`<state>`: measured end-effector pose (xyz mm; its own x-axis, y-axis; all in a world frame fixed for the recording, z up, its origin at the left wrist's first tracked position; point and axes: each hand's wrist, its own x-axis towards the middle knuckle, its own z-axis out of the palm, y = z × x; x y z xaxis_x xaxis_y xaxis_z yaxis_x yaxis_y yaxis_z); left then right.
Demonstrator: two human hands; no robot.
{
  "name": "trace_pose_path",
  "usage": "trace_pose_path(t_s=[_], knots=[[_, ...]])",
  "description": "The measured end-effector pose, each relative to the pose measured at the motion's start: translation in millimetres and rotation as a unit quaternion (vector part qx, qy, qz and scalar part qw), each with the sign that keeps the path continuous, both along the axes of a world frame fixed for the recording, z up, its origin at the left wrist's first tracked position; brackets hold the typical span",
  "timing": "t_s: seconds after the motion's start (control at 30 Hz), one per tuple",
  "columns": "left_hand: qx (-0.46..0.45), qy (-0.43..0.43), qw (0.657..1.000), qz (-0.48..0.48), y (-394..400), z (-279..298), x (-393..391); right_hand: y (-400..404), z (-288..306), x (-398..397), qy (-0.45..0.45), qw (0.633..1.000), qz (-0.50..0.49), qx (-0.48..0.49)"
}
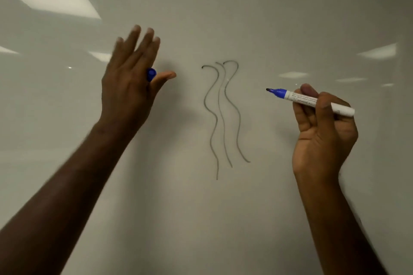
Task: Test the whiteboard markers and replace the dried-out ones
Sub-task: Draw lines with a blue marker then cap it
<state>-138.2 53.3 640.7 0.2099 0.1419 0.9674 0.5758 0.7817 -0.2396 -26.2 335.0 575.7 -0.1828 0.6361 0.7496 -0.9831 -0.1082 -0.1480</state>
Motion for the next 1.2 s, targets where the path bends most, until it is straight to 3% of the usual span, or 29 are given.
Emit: trace_pose_path(t_s=[0.1, 0.2, 0.4, 0.57, 0.87, 1.07, 1.2], knots=[[0.019, -0.022, 0.993, 0.118, -3.3, 31.5, -15.7, 6.4, 26.0, -14.5, 0.039, 0.998, -0.043, 0.035], [0.020, -0.042, 0.985, 0.165, -2.6, 45.6, -30.9, 6.8, 43.7, -32.9, 0.046, 0.994, -0.078, 0.064], [0.020, -0.028, 0.988, 0.150, 0.3, 46.3, -52.6, 10.2, 74.7, -65.7, 0.036, 0.976, -0.179, 0.116], [0.018, -0.014, 0.987, 0.158, -1.7, 46.0, -57.0, 14.4, 87.1, -83.8, 0.049, 0.973, -0.193, 0.116], [0.024, -0.005, 0.988, 0.150, -1.3, 45.3, -57.8, 8.3, 67.2, -103.9, 0.053, 0.971, -0.194, 0.131], [0.027, -0.015, 0.989, 0.145, -0.5, 43.8, -55.6, 17.5, 56.5, -108.8, 0.021, 0.955, -0.276, 0.105], [0.024, -0.019, 0.989, 0.144, -1.4, 43.8, -55.4, 21.7, 13.6, -103.0, 0.004, 0.945, -0.312, 0.099]])
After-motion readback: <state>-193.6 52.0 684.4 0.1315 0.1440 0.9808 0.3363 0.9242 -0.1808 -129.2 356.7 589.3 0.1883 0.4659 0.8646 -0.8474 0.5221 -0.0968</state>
